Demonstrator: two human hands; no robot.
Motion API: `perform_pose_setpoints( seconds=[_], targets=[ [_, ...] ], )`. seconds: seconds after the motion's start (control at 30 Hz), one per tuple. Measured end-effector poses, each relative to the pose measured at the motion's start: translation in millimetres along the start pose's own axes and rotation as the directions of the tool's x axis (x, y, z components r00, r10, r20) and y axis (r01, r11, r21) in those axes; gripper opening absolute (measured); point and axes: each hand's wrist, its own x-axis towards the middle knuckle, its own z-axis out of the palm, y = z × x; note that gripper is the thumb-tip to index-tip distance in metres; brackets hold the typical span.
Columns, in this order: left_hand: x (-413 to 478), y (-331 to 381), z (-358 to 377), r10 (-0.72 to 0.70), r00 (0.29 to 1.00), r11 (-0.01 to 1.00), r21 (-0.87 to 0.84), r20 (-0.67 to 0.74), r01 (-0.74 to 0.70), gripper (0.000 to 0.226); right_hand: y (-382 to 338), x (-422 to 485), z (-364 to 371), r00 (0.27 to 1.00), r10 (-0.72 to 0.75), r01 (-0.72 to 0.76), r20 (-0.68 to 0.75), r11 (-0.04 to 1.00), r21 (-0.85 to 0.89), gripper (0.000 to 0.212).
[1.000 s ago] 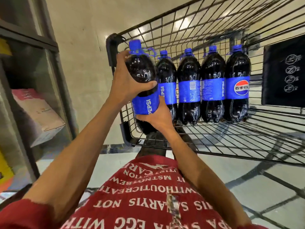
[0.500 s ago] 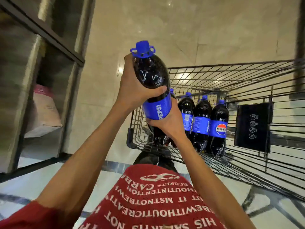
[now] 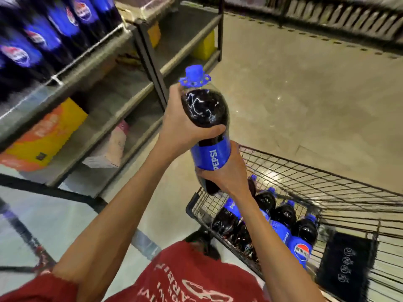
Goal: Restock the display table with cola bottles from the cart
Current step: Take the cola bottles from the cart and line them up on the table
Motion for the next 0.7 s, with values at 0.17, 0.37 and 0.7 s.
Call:
perform_pose_setpoints(
  seconds=[0.17, 0.37, 0.7],
  targets=[
    [-10, 11, -45, -0.044, 0.993, 0.999, 0.009, -0.107, 0.046, 0.092, -37, -4, 17, 0.992, -0.075, 0.08, 0.1, 0.996, -0.046, 0.084],
    [-24, 9, -95, -0.073, 0.965, 0.996, 0.021, -0.252, 0.081, 0.098, -72, -9, 47, 0.967, -0.15, 0.164, 0.207, 0.985, -0.051, 0.084],
    [-39, -8, -195, -0.097, 0.909, 0.99, 0.058, -0.406, 0.131, 0.096, -130, -14, 129, 0.901, -0.255, 0.258, 0.351, 0.965, 0.039, 0.083]
  ],
)
